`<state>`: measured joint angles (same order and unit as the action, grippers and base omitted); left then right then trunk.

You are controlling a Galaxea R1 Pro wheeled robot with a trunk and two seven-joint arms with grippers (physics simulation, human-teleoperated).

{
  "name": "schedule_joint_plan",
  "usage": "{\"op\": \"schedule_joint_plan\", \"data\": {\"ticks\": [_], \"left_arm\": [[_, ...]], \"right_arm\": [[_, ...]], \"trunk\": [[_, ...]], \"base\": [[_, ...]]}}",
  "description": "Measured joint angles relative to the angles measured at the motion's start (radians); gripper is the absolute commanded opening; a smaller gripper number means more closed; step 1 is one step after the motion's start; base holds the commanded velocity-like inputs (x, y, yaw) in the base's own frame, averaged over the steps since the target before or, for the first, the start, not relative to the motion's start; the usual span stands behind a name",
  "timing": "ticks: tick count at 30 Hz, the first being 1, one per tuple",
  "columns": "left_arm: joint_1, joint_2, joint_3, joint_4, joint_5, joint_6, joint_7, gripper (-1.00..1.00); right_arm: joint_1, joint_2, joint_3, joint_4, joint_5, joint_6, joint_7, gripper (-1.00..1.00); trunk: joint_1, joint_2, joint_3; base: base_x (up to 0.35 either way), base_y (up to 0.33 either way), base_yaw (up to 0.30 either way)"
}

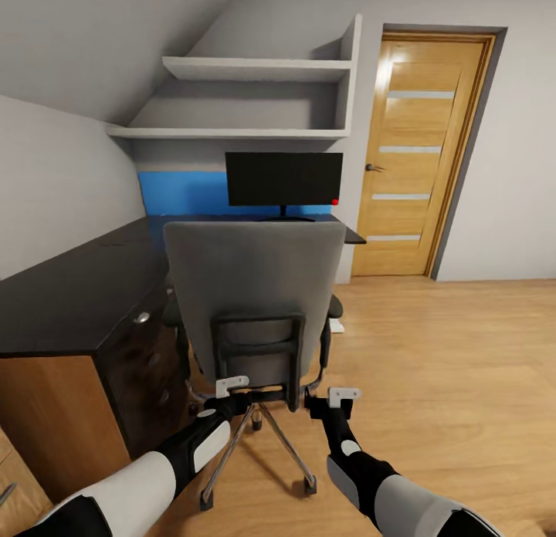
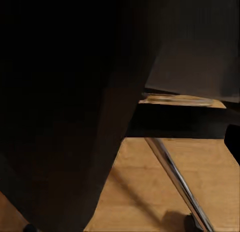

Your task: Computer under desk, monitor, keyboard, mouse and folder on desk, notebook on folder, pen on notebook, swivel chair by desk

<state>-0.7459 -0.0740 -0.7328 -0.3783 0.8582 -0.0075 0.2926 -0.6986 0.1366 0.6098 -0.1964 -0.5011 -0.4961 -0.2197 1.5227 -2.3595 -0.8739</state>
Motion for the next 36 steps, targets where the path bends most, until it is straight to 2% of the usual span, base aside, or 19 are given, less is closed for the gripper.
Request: {"op": "schedule_joint_plan", "data": {"ticks": [9,36], "left_arm": [[0.001,0.000,-0.012,0.001,0.018,0.000,0.001,1.00],[0.001,0.001,-0.011,0.001,0.020,0.001,0.000,1.00]], "right_arm": [[0.000,0.000,0.000,0.000,0.000,0.000,0.000,1.00],[0.000,-0.002,0.000,0.001,0.000,0.000,0.000,1.00]], "trunk": [[0.000,0.000,0.000],[0.000,0.000,0.000]], "base": [[0.328,0.000,0.000],[0.326,0.000,0.000]]}}
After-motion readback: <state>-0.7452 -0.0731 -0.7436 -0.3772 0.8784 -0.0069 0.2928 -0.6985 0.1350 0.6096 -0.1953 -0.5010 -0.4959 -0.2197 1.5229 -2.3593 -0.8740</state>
